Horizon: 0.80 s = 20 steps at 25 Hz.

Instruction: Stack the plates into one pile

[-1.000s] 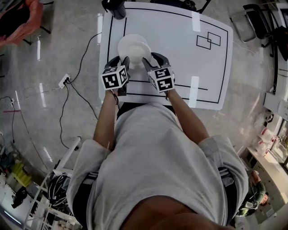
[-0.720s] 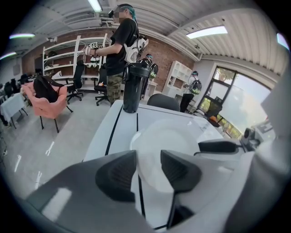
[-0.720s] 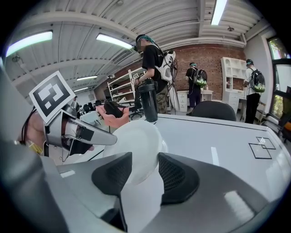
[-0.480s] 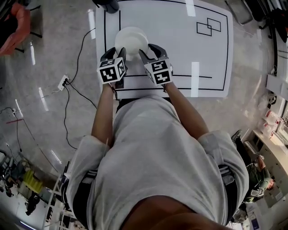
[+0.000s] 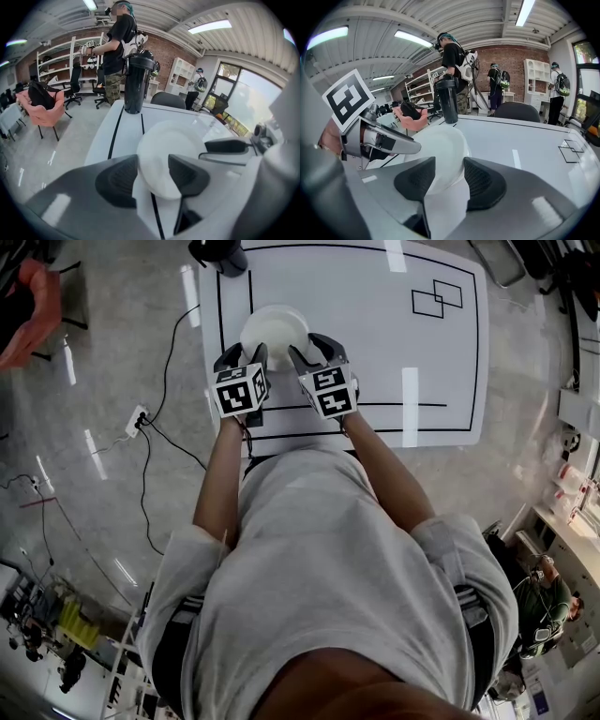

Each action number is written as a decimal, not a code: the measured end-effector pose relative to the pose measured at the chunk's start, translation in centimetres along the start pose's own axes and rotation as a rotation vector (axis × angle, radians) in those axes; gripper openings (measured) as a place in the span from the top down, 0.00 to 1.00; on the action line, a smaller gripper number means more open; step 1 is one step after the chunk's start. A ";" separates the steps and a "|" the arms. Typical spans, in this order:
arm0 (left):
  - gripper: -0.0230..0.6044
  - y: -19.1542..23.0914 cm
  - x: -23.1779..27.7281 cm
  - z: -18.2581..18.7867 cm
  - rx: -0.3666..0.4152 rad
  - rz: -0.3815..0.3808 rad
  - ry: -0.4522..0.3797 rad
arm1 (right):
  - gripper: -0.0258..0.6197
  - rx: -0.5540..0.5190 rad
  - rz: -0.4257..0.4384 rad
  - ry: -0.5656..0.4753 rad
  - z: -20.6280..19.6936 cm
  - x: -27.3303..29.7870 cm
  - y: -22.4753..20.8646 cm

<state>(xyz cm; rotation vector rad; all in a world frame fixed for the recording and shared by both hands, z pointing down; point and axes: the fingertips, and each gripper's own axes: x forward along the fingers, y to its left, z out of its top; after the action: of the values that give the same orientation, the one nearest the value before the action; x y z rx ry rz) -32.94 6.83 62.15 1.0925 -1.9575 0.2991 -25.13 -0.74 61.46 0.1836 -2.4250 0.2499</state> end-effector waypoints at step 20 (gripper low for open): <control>0.56 -0.4 2.3 0.3 0.079 0.013 0.014 | 0.62 -0.007 -0.015 0.054 -1.3 2.1 -1.1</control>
<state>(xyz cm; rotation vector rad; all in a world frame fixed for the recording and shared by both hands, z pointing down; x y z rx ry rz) -33.41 5.09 63.68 1.1255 -1.9549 0.3932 -25.73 -1.63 63.94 0.1890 -2.3696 0.2365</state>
